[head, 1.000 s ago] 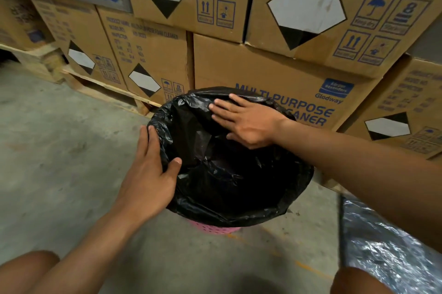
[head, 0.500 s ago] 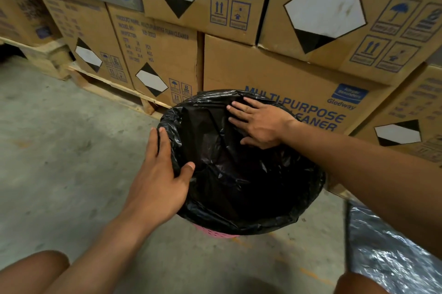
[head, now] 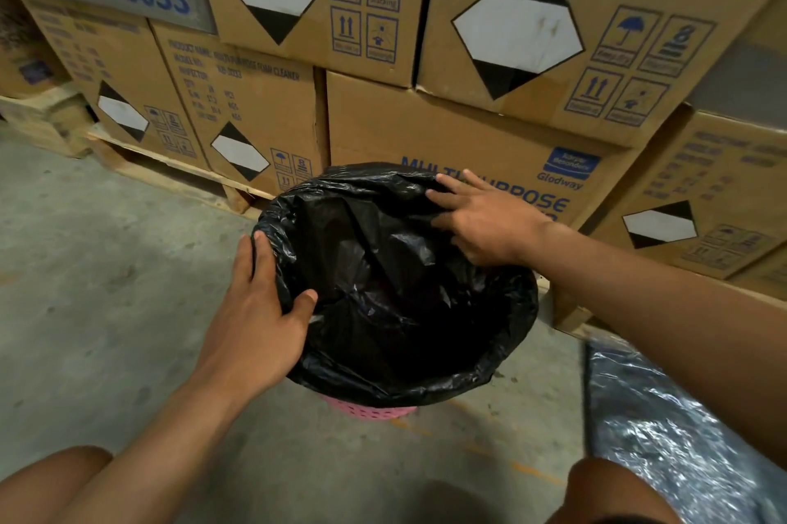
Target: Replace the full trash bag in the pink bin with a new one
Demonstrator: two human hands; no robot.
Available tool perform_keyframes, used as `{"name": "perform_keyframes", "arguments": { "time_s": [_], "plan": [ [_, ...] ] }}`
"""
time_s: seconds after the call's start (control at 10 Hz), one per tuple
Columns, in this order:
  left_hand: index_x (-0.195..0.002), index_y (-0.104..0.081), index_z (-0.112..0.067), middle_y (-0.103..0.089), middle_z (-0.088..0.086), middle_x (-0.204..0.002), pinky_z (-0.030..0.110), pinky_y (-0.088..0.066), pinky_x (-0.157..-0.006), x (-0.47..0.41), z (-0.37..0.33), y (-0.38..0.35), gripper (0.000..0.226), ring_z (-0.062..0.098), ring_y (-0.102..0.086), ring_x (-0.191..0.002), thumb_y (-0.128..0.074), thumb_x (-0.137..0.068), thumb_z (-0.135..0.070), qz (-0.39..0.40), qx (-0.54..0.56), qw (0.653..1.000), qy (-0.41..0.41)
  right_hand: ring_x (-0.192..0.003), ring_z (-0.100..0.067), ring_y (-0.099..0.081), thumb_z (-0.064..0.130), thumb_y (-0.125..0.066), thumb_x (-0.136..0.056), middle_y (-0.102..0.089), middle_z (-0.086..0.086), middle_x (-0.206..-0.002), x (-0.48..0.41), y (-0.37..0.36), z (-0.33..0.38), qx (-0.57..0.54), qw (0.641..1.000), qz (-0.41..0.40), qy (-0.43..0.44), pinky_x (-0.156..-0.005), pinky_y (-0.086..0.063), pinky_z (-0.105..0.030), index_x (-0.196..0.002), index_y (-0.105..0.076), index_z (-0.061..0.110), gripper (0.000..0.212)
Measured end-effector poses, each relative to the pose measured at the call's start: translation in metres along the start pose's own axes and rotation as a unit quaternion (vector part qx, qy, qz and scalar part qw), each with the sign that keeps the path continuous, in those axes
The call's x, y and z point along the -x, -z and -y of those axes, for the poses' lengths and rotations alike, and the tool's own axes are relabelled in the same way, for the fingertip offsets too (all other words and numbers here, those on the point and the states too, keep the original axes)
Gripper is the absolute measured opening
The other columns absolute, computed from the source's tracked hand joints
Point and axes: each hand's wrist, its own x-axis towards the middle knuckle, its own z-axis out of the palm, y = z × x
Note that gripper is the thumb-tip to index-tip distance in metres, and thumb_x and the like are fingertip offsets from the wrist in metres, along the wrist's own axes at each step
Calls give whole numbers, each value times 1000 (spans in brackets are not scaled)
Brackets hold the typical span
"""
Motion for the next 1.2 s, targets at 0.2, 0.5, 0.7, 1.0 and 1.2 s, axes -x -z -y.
{"name": "perform_keyframes", "arguments": {
  "time_s": [0.2,0.5,0.7,1.0,1.2],
  "plan": [
    [-157,16,-31,22,-16,-164,40,-19,-120,-2,2,1,92,15,-2,-154,-52,-98,-46,6,-12,1000,-4,-116,-30,-66,72,-12,-96,-75,-14,-102,22,0,14,26,985,161,49,-121,-28,-50,-96,-73,11,86],
    [-159,10,-28,15,-14,-166,37,-17,-119,15,-2,5,85,1,4,-148,-40,-97,-58,-89,18,994,-57,-156,-18,-20,71,-22,-97,-53,-7,-152,74,-6,-4,-163,986,-41,-13,-128,-8,-44,-141,-59,20,77],
    [-151,26,-42,37,-32,-152,56,-32,-114,41,12,0,124,20,-4,-154,-41,-63,-98,32,23,997,-71,-150,-5,29,96,-25,-78,28,4,-166,121,-36,35,-309,939,-13,-152,-127,7,-36,-162,11,28,114],
    [-155,14,-43,24,-36,-157,32,-9,-118,35,16,0,144,-8,10,-146,-76,-49,-79,36,99,992,-64,-153,2,7,83,-39,-87,14,21,-168,116,-54,67,-565,776,-111,-257,-126,-6,-32,-158,21,38,104],
    [-135,33,-64,17,-21,-163,38,-13,-123,50,37,9,157,3,5,-151,-87,-33,-76,73,167,983,6,-152,2,12,81,-32,-92,18,23,-165,131,-32,68,-618,682,-191,-342,-128,-5,-45,-156,22,43,92]
  ]
}}
